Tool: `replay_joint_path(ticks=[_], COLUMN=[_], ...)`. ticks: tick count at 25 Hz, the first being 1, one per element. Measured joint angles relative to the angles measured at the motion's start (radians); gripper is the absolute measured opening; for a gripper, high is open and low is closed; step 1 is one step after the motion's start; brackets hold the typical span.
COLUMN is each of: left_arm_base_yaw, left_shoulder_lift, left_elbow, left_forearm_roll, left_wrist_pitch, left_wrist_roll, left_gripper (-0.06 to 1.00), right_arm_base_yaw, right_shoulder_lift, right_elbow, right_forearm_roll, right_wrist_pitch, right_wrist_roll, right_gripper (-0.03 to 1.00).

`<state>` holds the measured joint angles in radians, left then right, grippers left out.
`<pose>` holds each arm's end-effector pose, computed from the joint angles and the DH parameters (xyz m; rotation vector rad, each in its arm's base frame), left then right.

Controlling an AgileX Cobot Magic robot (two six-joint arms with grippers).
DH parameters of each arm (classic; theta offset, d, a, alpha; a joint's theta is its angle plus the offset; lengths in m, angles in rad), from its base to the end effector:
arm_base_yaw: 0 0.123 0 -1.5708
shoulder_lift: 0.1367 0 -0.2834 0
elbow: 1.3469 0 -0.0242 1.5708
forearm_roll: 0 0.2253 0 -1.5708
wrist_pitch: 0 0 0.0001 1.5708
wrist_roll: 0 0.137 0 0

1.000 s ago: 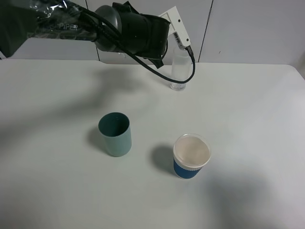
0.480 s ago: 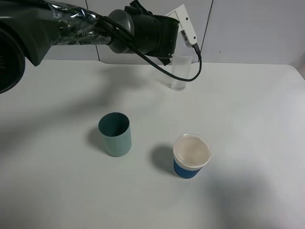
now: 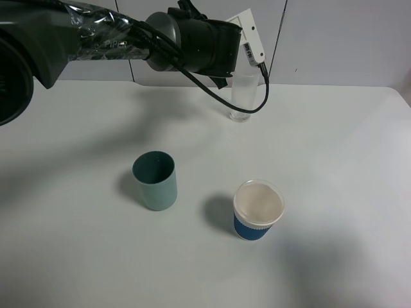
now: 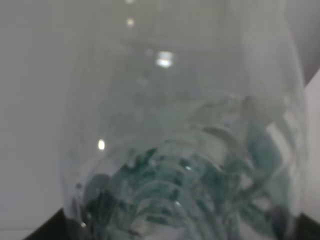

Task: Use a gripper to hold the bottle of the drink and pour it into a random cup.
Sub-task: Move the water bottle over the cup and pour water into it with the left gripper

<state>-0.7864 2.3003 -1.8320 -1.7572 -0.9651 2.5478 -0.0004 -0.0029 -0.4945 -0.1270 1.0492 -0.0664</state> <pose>0.4306 -0.2749 0.1968 0.9367 1.8320 0.9470 0.0156 -0.0151 0.2446 -0.0623 2.0334 -0.1938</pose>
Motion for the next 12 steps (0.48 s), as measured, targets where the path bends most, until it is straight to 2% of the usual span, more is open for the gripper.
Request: replay_joint_path(ticks=[5,12], left_arm_base_yaw=[0.000,0.000], left_shoulder_lift=[0.000,0.000], left_elbow=[0.000,0.000], left_forearm_roll=[0.000,0.000], left_wrist_pitch=[-0.004,-0.016], left_wrist_roll=[0.065,0.086], left_gripper=[0.50,0.50], right_arm_base_yaw=[0.000,0.000], right_shoulder_lift=[0.000,0.000], right_elbow=[0.000,0.000], right_forearm_roll=[0.000,0.000], right_wrist_pitch=[0.000,0.000], right_wrist_roll=[0.000,0.000], right_gripper=[0.74,0.74])
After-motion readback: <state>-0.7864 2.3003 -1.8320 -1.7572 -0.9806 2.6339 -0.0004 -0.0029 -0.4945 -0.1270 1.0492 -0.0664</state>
